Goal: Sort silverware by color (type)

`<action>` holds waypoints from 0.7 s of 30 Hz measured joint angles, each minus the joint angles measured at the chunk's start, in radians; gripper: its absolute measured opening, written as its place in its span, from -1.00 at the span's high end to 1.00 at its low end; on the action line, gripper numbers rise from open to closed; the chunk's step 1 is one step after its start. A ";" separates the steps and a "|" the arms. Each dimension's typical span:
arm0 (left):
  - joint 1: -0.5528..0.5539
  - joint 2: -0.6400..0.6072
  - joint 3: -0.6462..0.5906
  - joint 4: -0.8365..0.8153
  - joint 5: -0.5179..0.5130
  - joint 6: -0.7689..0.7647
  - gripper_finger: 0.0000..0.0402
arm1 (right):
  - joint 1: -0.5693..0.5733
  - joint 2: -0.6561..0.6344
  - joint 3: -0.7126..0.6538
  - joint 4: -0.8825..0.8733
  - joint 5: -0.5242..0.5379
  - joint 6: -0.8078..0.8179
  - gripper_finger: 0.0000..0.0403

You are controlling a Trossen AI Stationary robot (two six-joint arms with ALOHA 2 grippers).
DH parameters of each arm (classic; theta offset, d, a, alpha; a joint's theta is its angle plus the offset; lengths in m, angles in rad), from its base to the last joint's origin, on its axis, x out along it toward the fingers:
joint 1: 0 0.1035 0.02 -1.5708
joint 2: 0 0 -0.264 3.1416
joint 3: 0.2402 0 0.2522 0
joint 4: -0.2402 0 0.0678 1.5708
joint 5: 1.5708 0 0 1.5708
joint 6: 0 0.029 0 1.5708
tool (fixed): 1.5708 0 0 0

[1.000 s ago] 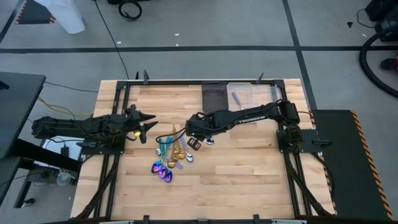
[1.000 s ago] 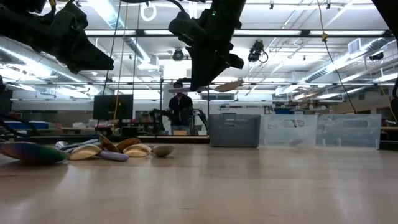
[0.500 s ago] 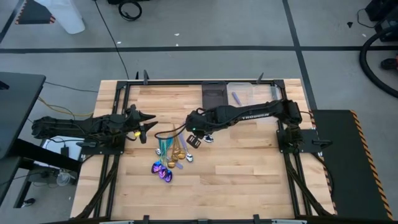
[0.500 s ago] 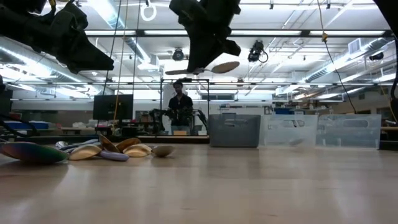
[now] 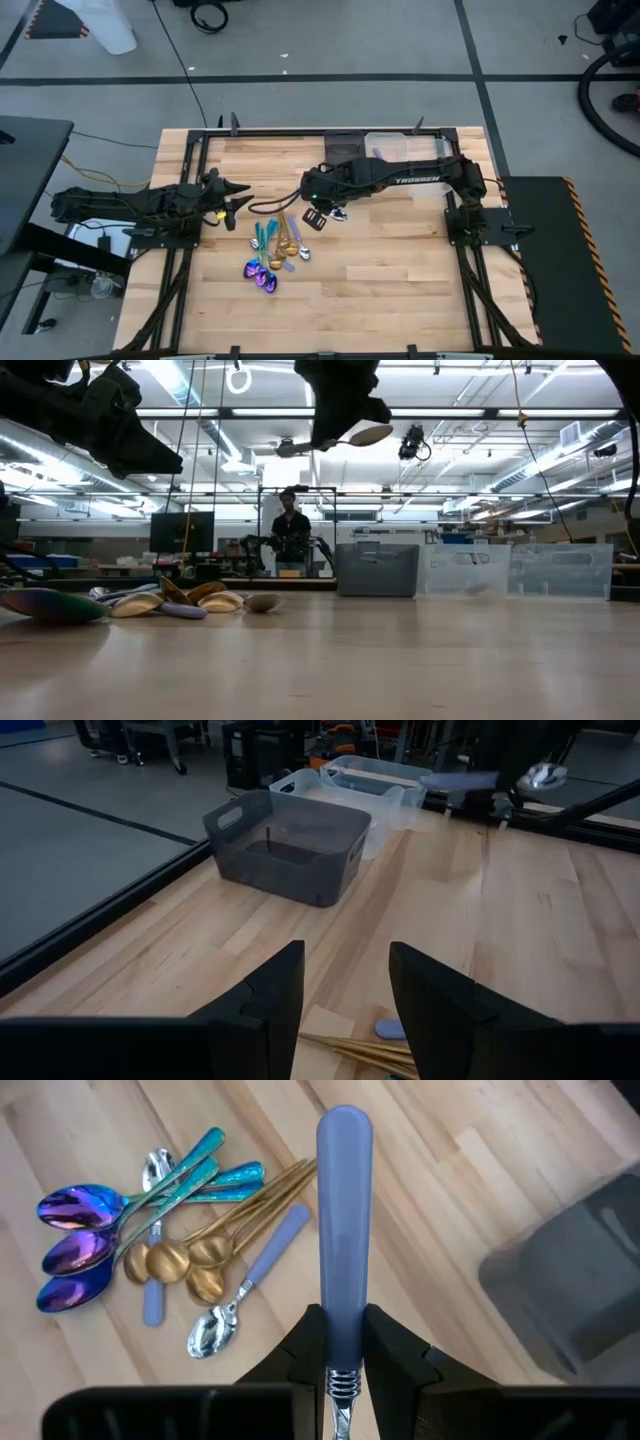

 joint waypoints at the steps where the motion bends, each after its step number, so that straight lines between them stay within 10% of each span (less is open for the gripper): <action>1: 0.000 0.000 0.000 0.000 0.000 0.000 0.22 | -0.002 0.000 0.013 -0.029 0.001 0.000 0.71; 21: 0.000 0.000 0.000 0.000 0.000 0.002 0.22 | -0.051 0.000 0.111 -0.245 0.043 0.011 0.71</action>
